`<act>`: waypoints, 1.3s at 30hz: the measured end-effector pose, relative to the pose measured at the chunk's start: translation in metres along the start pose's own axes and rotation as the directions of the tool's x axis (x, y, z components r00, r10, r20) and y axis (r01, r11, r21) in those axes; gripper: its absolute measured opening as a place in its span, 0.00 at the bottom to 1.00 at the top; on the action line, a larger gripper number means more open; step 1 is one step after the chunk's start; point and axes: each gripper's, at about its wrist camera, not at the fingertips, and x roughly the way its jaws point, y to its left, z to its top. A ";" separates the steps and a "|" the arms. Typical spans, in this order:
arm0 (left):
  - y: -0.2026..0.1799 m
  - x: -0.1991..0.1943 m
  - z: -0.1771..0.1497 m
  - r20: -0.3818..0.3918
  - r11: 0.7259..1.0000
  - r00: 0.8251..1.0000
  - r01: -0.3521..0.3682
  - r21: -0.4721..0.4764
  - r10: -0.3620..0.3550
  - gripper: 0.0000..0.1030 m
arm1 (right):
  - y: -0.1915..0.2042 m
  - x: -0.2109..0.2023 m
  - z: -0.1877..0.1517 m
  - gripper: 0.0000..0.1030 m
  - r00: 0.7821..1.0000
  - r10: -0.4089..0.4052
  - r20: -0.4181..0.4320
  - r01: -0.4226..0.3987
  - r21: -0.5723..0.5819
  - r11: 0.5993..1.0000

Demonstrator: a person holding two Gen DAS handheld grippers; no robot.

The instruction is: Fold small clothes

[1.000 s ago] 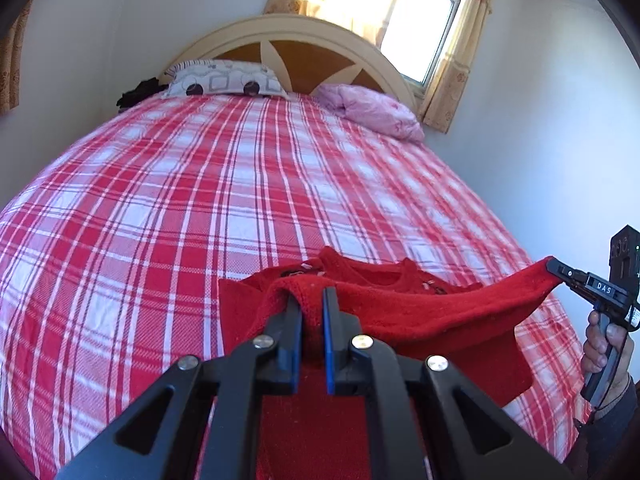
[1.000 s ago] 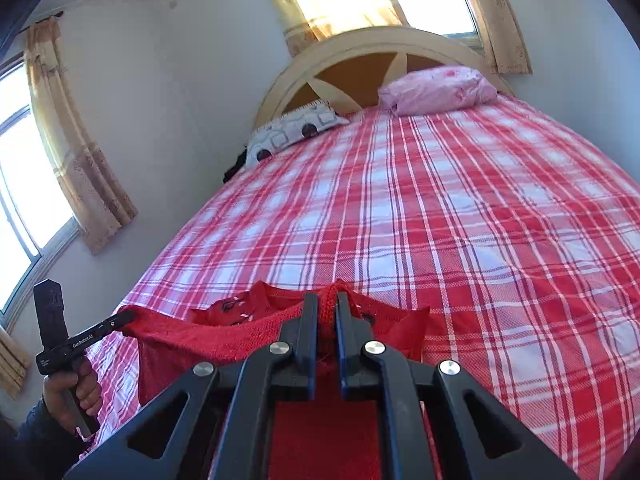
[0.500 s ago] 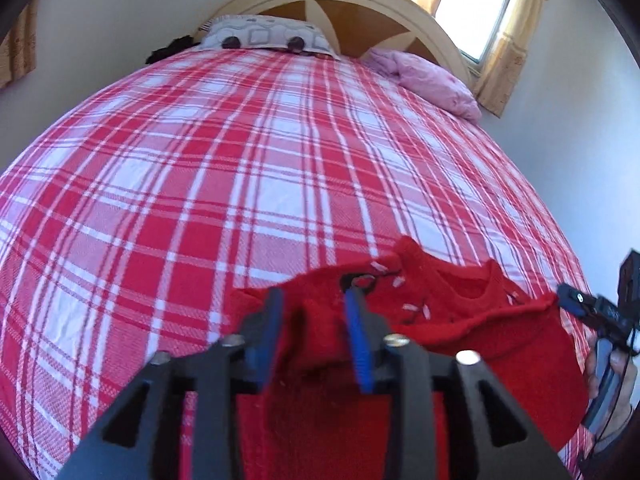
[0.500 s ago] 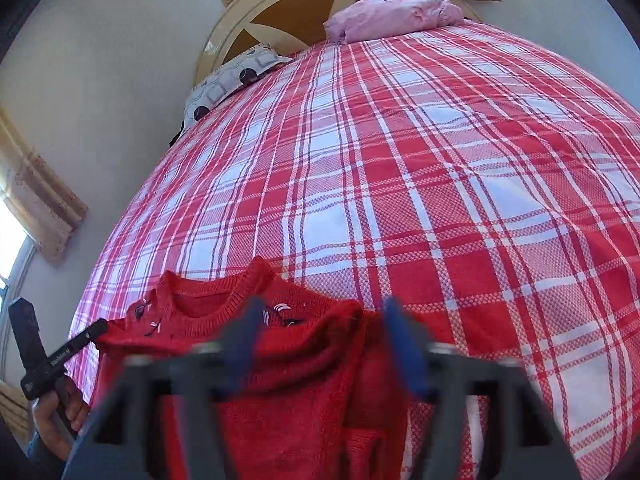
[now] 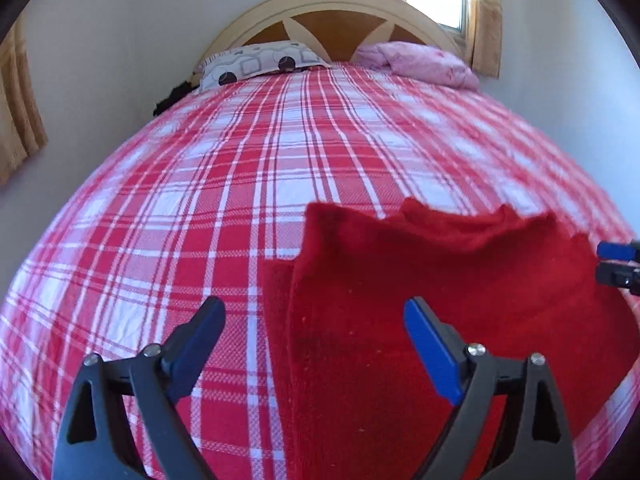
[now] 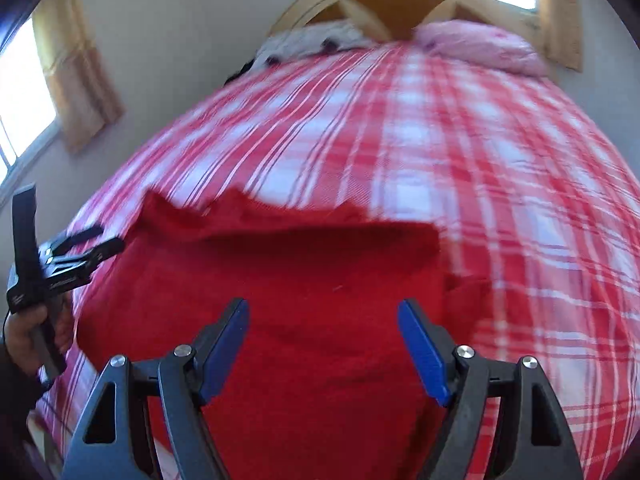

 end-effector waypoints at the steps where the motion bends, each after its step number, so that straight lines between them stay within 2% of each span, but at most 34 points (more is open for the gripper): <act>1: -0.001 0.003 -0.001 -0.003 0.999 0.999 -0.041 0.017 0.041 0.91 | 0.008 0.010 0.002 0.75 0.999 -0.001 -0.039 0.000 -0.014 1.000; 3: 0.002 0.009 -0.001 -0.023 0.996 0.996 -0.085 0.016 0.086 0.91 | 0.016 0.029 0.002 0.75 0.993 -0.050 -0.104 0.047 -0.032 0.998; 5: 0.010 0.013 -0.004 -0.054 0.997 0.996 -0.075 0.000 0.075 0.91 | 0.012 0.045 0.000 0.75 0.985 -0.113 -0.131 0.114 -0.005 0.993; 7: 0.015 0.011 -0.010 -0.056 0.998 0.996 -0.064 -0.011 0.064 0.91 | 0.006 0.050 -0.008 0.75 0.983 -0.113 -0.143 0.119 0.033 0.992; 8: 0.017 0.008 -0.014 -0.055 0.998 0.997 -0.057 -0.011 0.056 0.91 | 0.006 0.046 -0.014 0.75 0.986 -0.123 -0.111 0.126 0.024 0.992; 13: 0.016 0.001 -0.028 -0.056 0.999 0.998 -0.040 -0.007 0.039 0.91 | 0.016 0.026 -0.042 0.75 0.985 -0.165 -0.053 0.163 -0.043 0.986; 18: 0.011 -0.005 -0.035 -0.058 0.999 0.998 -0.029 -0.019 0.028 0.91 | 0.023 0.006 -0.063 0.75 0.977 -0.214 0.005 0.214 -0.071 0.974; 22: 0.008 -0.009 -0.036 -0.053 1.000 0.998 -0.025 0.000 0.025 0.91 | 0.022 -0.016 -0.076 0.75 0.978 -0.206 0.043 0.207 -0.032 0.978; 25: 0.007 -0.008 -0.038 -0.055 1.000 0.998 -0.022 0.003 0.022 0.94 | 0.016 -0.010 -0.092 0.75 0.978 -0.208 0.019 0.208 -0.028 0.978; 31: 0.005 -0.016 -0.042 -0.055 1.000 0.999 0.000 0.014 0.001 0.95 | 0.020 -0.033 -0.100 0.75 0.974 -0.199 0.110 0.199 0.012 0.980; 35: 0.001 -0.012 -0.048 -0.069 0.999 0.998 0.002 0.044 0.001 1.00 | 0.018 -0.023 -0.112 0.78 0.966 -0.251 0.060 0.252 -0.016 0.968; 38: 0.005 -0.007 -0.054 -0.074 1.000 0.997 0.027 0.016 -0.026 1.00 | -0.004 -0.020 -0.114 0.83 0.986 -0.166 0.000 0.166 0.096 0.982; 39: 0.007 -0.007 -0.056 -0.078 0.999 0.996 0.038 0.004 -0.037 1.00 | -0.007 -0.021 -0.115 0.83 0.986 -0.165 0.001 0.163 0.106 0.981</act>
